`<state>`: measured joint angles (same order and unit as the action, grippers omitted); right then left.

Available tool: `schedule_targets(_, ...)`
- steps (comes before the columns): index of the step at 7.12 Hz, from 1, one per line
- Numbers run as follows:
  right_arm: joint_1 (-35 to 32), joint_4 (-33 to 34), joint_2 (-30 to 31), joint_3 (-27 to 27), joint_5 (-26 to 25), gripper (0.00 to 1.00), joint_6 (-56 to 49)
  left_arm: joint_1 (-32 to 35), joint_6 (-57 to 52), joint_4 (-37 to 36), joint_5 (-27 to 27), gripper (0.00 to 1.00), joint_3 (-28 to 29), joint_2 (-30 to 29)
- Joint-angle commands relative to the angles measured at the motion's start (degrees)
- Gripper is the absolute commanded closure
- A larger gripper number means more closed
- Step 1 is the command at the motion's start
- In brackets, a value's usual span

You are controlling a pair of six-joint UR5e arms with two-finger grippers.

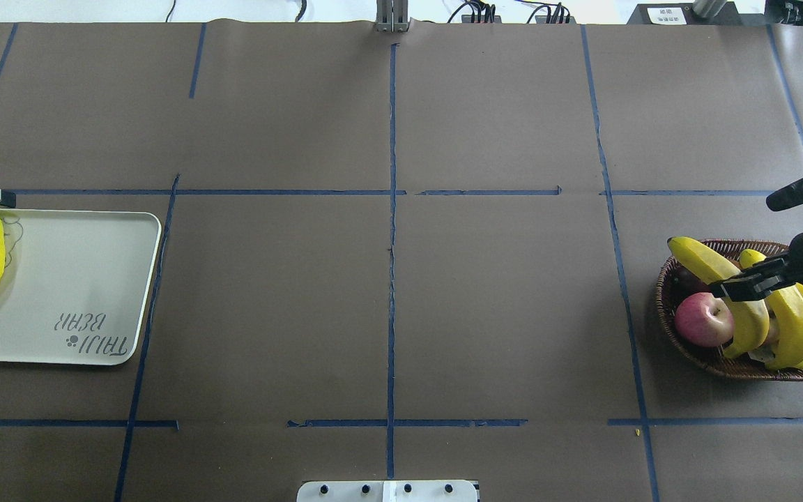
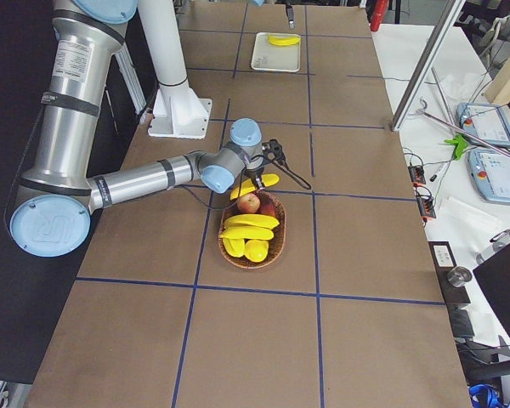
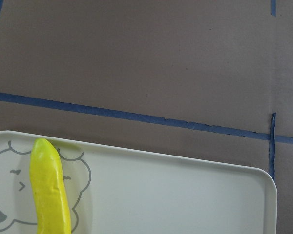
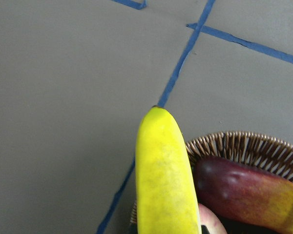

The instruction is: Transfer all bananas from basket to plate

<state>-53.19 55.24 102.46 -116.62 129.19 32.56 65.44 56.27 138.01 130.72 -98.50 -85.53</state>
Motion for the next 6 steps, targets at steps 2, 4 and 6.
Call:
schedule_targets(2, 0.62, -0.65, -13.02, 0.42, 2.21, 0.98, 21.66, -7.66, 14.34, 8.67, -0.02, 0.0, -0.47, -7.51)
schedule_targets(4, 6.14, -0.74, -20.68, 0.86, -1.28, 0.98, 30.15, -12.76, 31.96, 8.59, -0.2, 0.0, -0.29, -14.9)
schedule_targets(6, 16.49, -0.74, -29.2, 1.22, -13.46, 0.99, 39.55, -15.43, 45.61, 8.59, -0.72, 0.0, -0.47, -19.39)
